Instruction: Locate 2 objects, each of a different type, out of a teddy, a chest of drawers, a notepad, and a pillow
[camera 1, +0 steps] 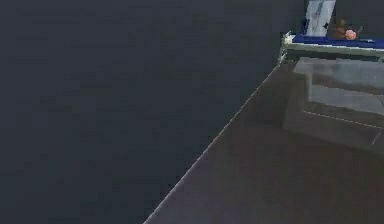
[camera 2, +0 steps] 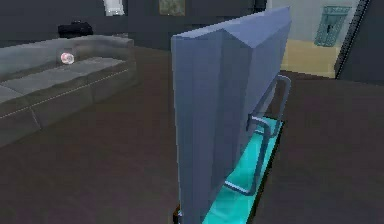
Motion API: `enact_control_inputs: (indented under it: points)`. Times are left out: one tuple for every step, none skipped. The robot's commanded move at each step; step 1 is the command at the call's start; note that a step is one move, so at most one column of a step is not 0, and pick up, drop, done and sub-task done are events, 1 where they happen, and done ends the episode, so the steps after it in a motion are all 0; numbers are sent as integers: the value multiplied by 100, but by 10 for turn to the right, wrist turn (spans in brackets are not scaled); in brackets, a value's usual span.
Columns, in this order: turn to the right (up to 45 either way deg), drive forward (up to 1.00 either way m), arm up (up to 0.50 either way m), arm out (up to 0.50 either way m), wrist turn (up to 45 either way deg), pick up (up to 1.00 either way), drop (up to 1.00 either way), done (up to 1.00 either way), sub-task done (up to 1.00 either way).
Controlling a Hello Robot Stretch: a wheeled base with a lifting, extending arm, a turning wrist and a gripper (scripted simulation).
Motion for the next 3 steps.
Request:
enact_control_inputs:
  points:
    - [270, 0, 0, 0, 0, 0, 0, 0, 0]
    - [0, 40, 0, 0, 0, 0, 0, 0, 0]
    - [450, 0, 0, 0, 0, 0, 0, 0, 0]
